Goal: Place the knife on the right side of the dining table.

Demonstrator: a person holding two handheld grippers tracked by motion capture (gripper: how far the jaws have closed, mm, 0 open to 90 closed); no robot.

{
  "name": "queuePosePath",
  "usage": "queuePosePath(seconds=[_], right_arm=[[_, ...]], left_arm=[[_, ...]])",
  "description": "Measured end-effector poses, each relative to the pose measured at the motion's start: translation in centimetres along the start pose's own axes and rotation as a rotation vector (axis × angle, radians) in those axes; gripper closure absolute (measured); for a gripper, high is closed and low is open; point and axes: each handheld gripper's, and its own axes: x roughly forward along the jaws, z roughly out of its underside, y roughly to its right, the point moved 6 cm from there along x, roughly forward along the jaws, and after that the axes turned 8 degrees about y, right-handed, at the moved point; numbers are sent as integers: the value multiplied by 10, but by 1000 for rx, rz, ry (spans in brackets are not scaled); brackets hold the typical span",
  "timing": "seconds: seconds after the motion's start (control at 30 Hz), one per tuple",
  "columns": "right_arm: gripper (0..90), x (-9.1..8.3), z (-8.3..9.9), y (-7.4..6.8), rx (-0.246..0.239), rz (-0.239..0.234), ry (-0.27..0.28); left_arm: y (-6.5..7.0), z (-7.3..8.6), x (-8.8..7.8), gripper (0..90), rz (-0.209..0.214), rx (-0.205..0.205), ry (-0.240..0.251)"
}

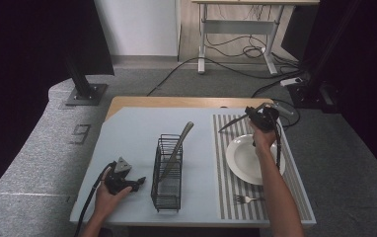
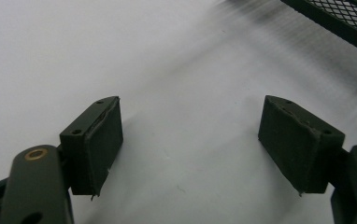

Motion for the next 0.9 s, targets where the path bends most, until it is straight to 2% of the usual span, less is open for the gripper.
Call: queuePosePath(seconds=[0.37, 0.9], right_arm=[[699, 5, 3, 17, -3, 27, -32], [656, 9, 13, 38, 51, 45, -84]], left_arm=[[0, 0, 0, 214, 1, -3, 2], [0, 0, 0, 214, 1, -1, 0]])
